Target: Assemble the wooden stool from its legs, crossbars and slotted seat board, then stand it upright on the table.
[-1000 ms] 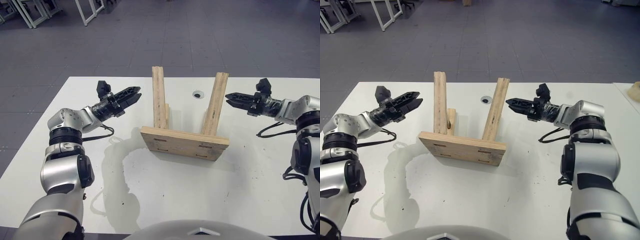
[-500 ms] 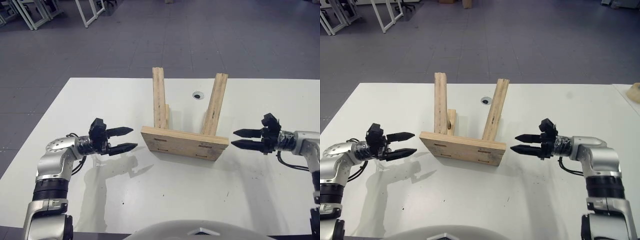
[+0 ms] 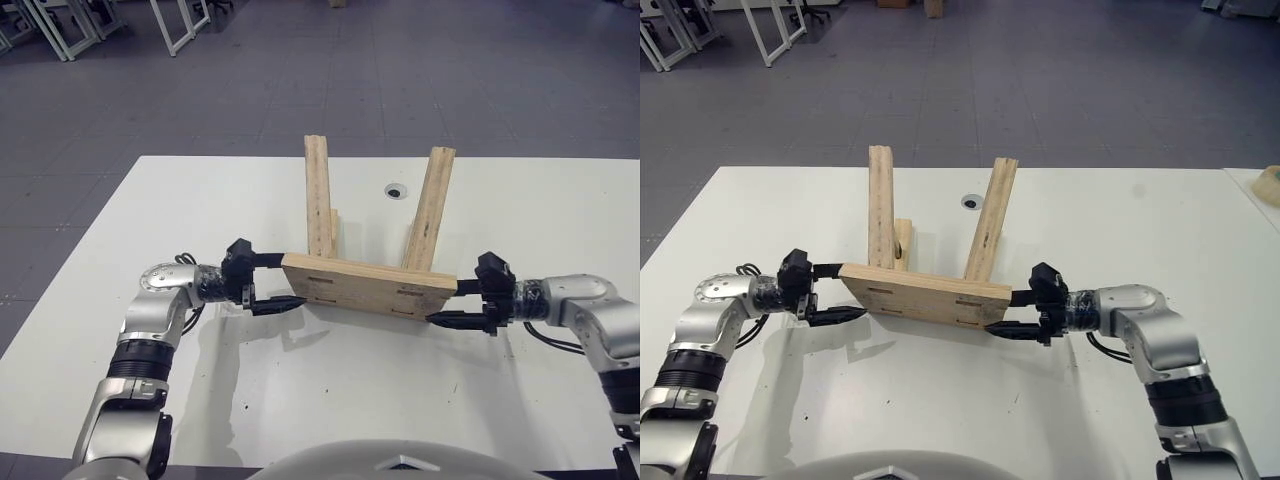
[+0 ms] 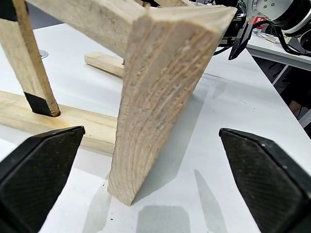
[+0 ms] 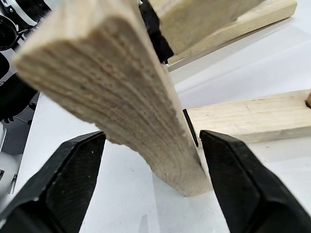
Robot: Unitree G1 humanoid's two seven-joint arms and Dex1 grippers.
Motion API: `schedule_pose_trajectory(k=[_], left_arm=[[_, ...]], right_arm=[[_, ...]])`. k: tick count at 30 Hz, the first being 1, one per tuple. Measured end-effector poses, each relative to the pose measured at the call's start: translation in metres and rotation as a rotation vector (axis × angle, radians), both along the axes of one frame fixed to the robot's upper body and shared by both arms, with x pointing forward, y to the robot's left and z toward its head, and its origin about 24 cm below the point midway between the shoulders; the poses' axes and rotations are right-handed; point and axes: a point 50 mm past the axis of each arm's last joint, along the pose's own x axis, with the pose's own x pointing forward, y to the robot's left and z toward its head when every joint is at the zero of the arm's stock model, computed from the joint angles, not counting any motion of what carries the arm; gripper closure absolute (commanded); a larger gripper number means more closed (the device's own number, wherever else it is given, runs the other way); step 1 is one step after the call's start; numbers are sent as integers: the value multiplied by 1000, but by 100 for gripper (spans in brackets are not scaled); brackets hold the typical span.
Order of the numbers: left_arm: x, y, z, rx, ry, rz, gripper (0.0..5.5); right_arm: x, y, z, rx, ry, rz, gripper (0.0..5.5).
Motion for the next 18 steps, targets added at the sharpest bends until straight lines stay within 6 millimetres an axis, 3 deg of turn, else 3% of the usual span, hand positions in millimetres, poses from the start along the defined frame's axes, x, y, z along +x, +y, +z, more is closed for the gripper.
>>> schedule_pose_trajectory(k=[7,15,18], left_arm=[[-4,-4,-2,-3,45,-81,209],[-7,-3,4,28,82,-132,352],[-8,-2,8,54,96,-155,378]], right_arm=[[9,-3,-14,-51,-34,-16,370],[17,-9,-13,-31,-41,4,373],[18,-10,-11,-9,-34,13,373]])
